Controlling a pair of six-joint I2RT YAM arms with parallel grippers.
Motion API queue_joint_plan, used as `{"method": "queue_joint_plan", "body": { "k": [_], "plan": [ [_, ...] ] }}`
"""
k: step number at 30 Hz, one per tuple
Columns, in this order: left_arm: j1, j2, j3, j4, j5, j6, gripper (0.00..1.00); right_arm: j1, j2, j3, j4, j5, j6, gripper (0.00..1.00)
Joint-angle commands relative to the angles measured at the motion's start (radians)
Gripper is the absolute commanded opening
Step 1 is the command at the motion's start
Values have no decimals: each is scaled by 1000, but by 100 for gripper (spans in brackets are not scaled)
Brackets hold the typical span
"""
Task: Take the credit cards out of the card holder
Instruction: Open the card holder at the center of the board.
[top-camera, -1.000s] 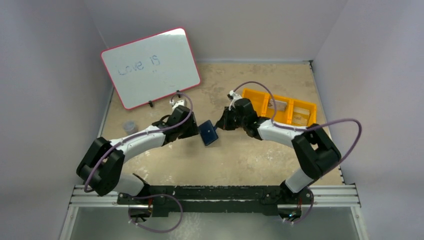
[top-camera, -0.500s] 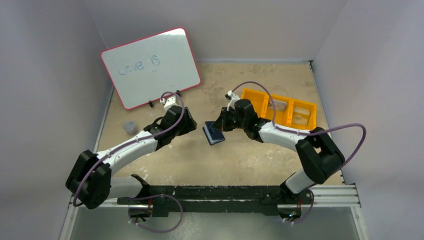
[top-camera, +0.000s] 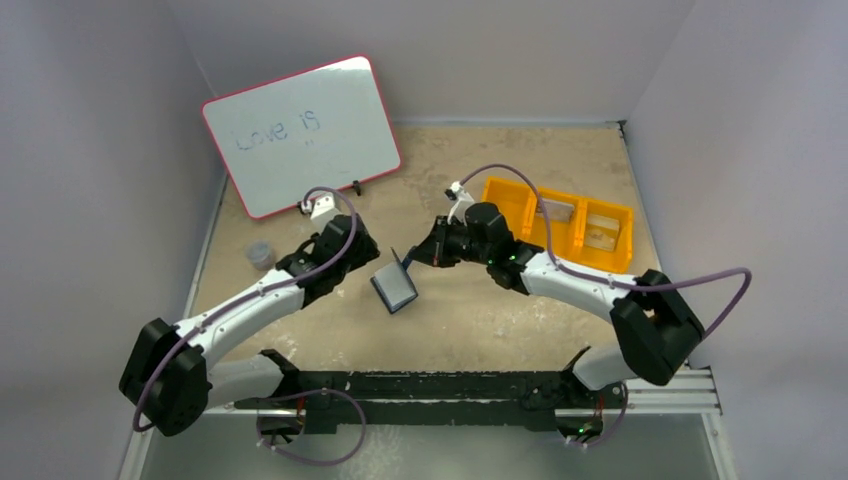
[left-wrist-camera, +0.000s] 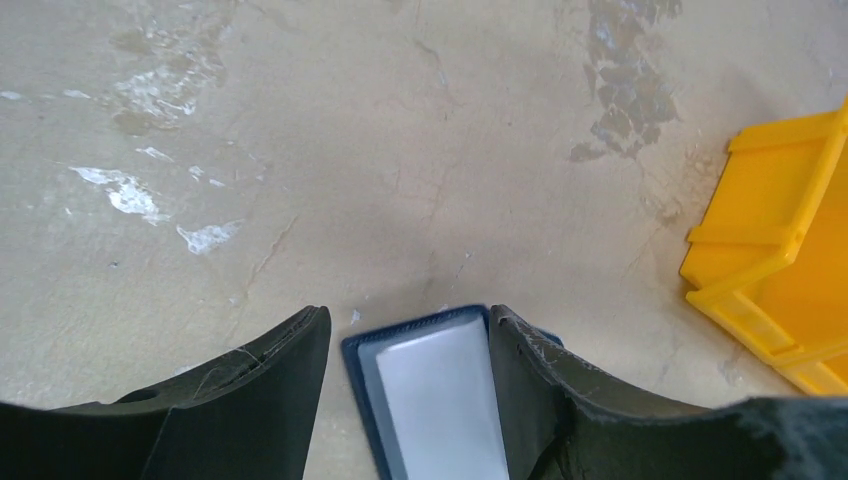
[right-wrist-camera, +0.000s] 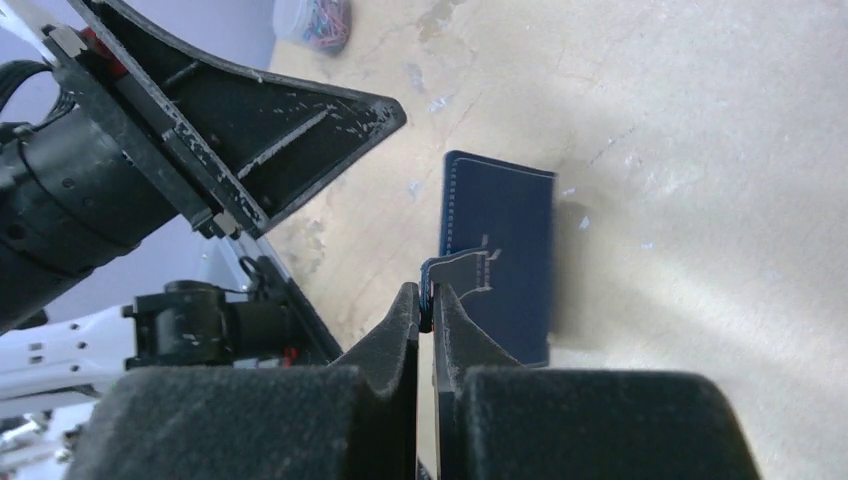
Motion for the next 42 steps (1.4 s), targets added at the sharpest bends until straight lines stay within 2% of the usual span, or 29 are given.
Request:
{"method": "queue_joint_plan", "body": {
  "k": [1,5,10,15,21,25,36,42],
  "plan": [
    [-5,-43,-8,-24,-60,-8,59,-13,-99,-74,6,107,153,0],
    [-5,-26,-12,24,21,20,58,-45,-88,-121,-92,123,164,0],
    [-5,33,-3,124,193,70,58,-51,-108,-213,-105,120,179,0],
    [-8,113,8,223,381,95,56,-114,-177,-295,-104,126,204,0],
    [-33,185,9,344,509,62,55,-148,-183,-317,-143,155,196,0],
    [-71,230,37,380,550,60,55,-180,-171,-379,-96,172,224,0],
    [-158,391,163,392,593,78,54,-212,-186,-390,-126,182,226,0],
    [-189,492,202,403,588,63,52,-214,-288,-382,-153,196,184,13]
  ]
}}
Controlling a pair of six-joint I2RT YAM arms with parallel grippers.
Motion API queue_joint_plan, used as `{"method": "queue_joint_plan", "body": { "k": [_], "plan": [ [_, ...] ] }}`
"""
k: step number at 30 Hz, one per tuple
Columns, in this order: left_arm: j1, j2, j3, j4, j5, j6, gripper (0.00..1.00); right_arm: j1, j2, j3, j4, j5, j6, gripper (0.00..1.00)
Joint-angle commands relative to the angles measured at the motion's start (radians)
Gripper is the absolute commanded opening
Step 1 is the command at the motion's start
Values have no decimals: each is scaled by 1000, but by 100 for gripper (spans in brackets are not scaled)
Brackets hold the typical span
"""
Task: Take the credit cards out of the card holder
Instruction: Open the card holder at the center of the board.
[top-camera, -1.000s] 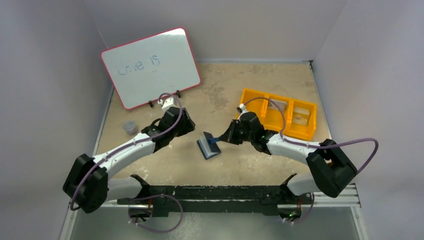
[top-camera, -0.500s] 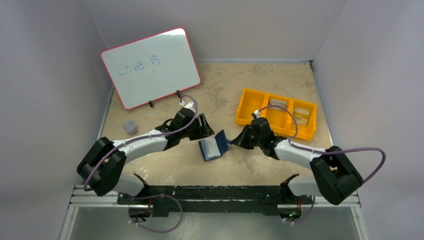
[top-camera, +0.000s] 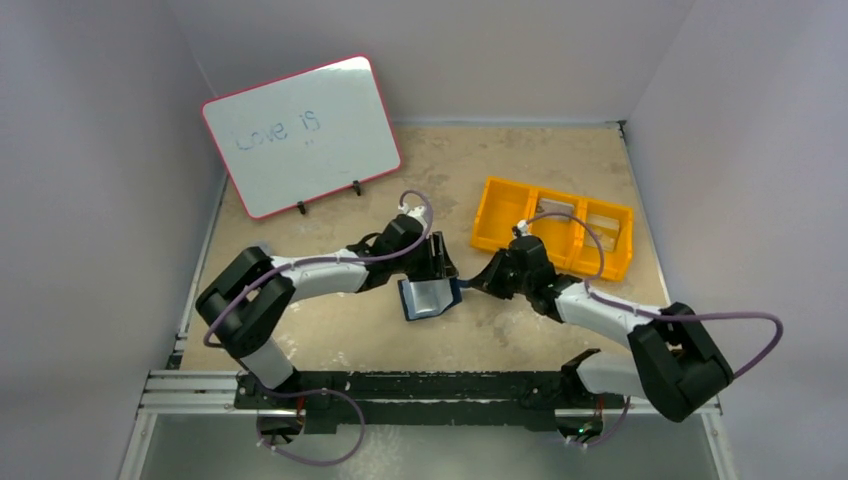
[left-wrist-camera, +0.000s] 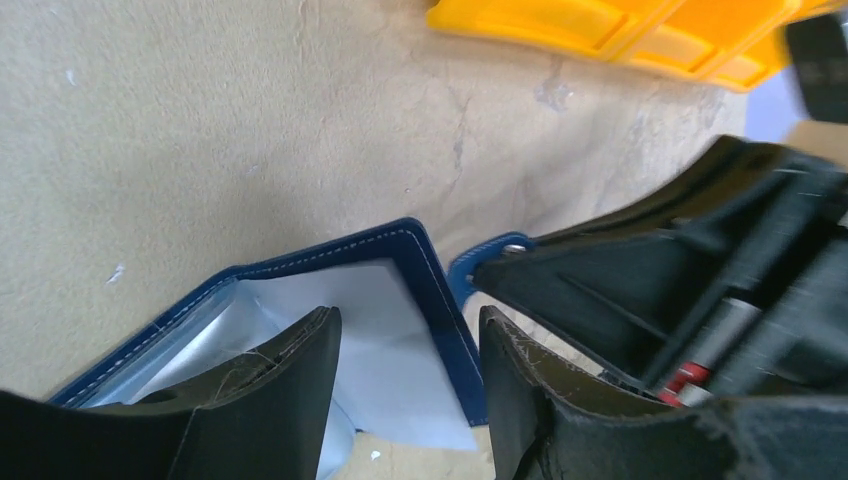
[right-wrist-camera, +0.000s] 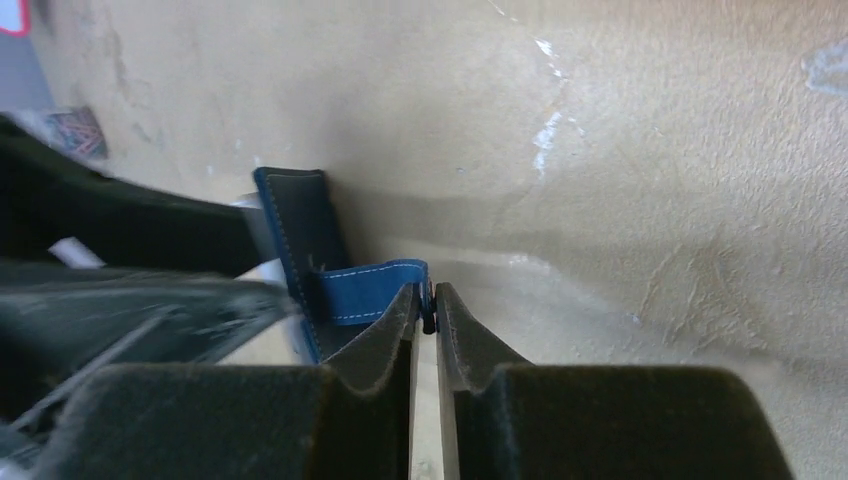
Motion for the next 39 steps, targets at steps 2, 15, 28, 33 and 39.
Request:
{"method": "queue_joint_plan", "body": {
  "k": [2,15,28,33,39],
  "plan": [
    [-21,69,56,50,-7,-8,52,-3,-135,14,-35,39,-58,23],
    [-22,125,77,71,-82,-55,51,-4,-347,28,-140,-25,-165,24],
    [-22,120,100,42,-121,-52,52,-1,-126,17,92,-236,-236,14],
    [-22,133,113,27,-118,-51,53,-1,-81,38,104,-250,-245,13],
    [-22,145,116,40,-121,-61,52,-2,-24,38,129,-264,-250,15]
  ]
}}
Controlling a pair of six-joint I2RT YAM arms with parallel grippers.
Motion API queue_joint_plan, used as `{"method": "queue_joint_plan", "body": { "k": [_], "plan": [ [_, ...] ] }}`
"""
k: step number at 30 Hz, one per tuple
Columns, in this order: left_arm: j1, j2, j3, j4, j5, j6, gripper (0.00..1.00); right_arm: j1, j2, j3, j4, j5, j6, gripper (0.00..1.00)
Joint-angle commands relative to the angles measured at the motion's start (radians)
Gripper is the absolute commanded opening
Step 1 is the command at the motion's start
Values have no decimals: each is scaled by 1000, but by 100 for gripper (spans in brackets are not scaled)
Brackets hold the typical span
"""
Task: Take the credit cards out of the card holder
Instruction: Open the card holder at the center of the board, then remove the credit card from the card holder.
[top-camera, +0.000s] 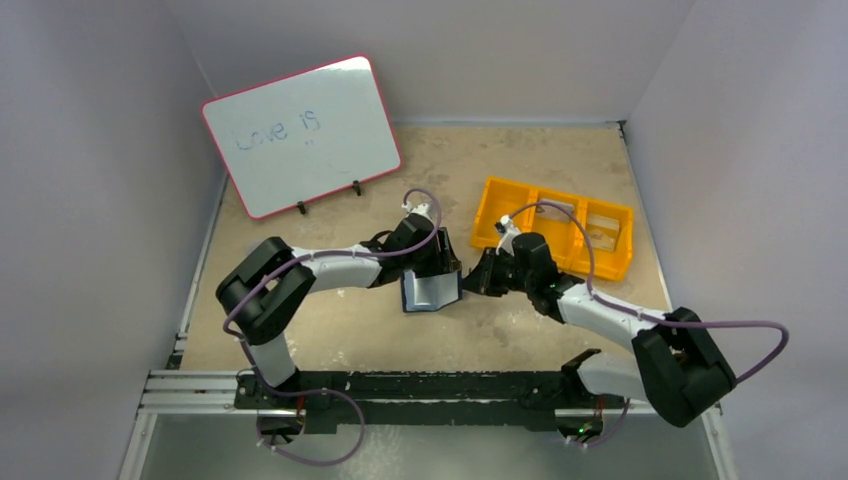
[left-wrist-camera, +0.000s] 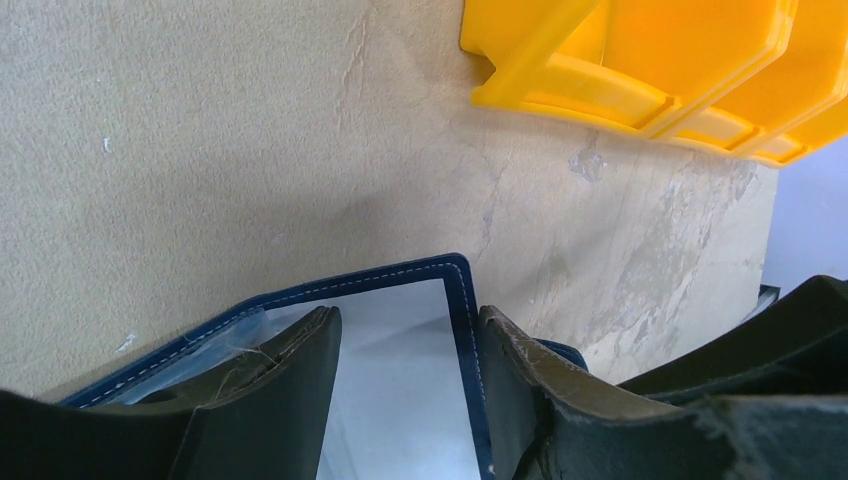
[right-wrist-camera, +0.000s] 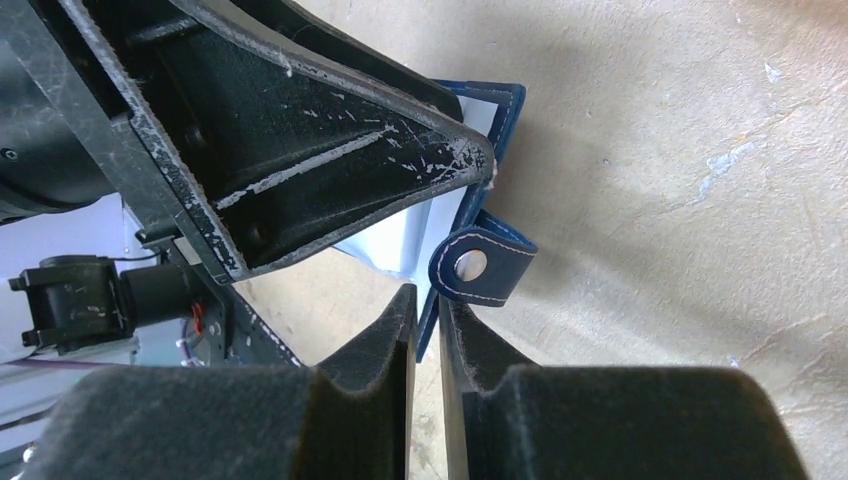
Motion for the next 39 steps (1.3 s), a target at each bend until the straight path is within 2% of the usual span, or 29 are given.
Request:
{"method": "queue_joint_plan", "body": {
  "k": [1,4,6,9,11,19,22,30,35,39],
  "plan": [
    [-2,19,43,21,-11,-12,52,0,40,41,62,-24,-23,14],
    [-2,22,46,14,-9,-12,52,0,-21,51,-2,88,-14,11],
    [-2,23,46,3,-8,-9,52,0,-84,63,-92,162,-9,14],
    [-2,19,43,-11,-15,-4,52,1,-150,67,-143,183,13,16],
    [-2,16,38,-9,-18,-7,52,1,-167,49,-76,140,3,17],
    [-2,28,52,-4,-21,-15,52,1,31,30,159,-75,19,9],
    [-2,33,57,-11,-25,-18,52,5,62,18,208,-100,28,9],
    [-2,26,58,-12,-27,-21,52,10,145,26,196,-66,32,11],
    [-2,7,59,-21,-55,-20,53,9,203,46,93,-18,47,9],
    [-2,-33,67,-34,-85,-19,56,9,222,56,83,-4,46,9]
  ]
}}
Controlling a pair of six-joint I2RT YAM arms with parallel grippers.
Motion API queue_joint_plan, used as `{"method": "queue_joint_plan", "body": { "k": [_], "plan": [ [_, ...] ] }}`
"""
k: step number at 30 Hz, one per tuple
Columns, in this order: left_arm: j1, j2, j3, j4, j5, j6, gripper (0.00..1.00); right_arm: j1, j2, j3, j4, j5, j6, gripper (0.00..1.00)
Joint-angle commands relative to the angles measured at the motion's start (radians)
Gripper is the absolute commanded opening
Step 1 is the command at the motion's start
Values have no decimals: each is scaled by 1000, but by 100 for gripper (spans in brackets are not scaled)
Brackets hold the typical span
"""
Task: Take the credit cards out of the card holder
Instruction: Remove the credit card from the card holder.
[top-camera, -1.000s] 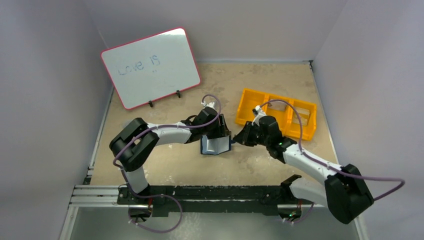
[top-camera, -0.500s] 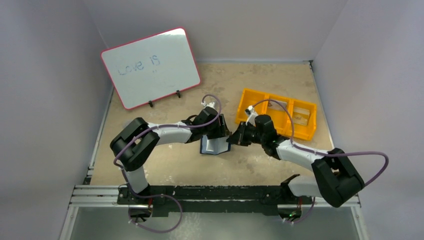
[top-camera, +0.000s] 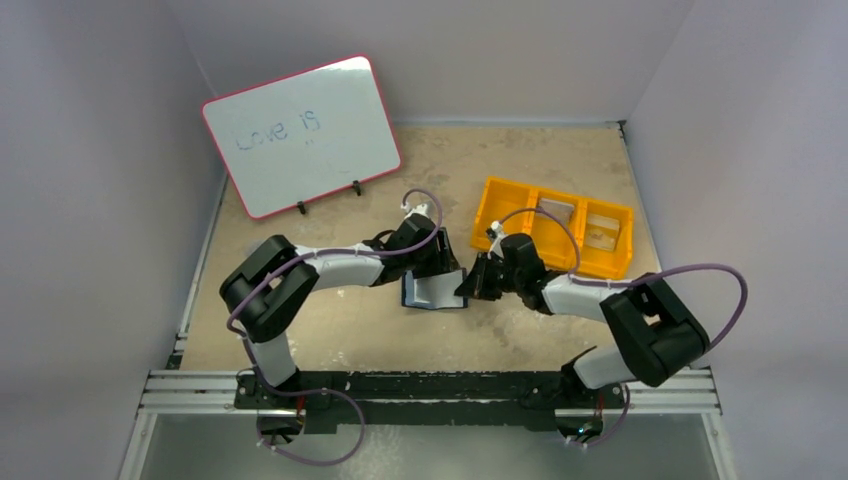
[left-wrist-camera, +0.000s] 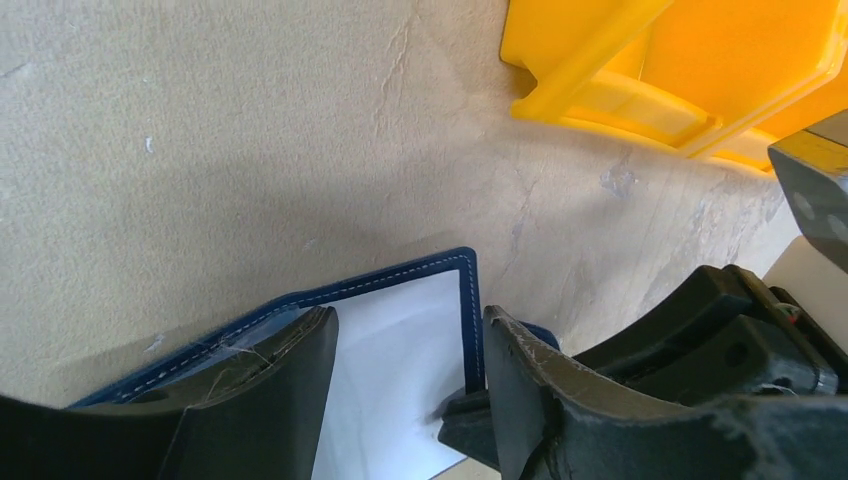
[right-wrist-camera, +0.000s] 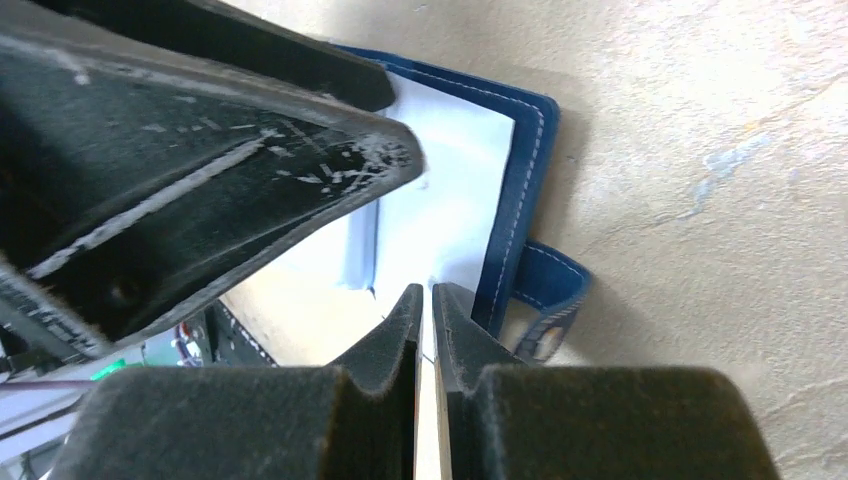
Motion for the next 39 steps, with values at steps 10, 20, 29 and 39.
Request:
{"method": "queue_joint_plan", "body": {
  "k": [10,20,29,39],
  "plan": [
    [-2,-219,55,-116,-139,52,61,3,53,92,-21,65,-9,12],
    [-2,-394,-70,-348,-456,13,65,5,58,107,-8,64,-19,17],
    [-2,-453,-276,-233,-397,-82,66,5,107,118,-5,54,-17,17],
    [-2,-440,-363,-9,-261,-71,61,3,121,122,-7,48,-18,17]
  ]
}}
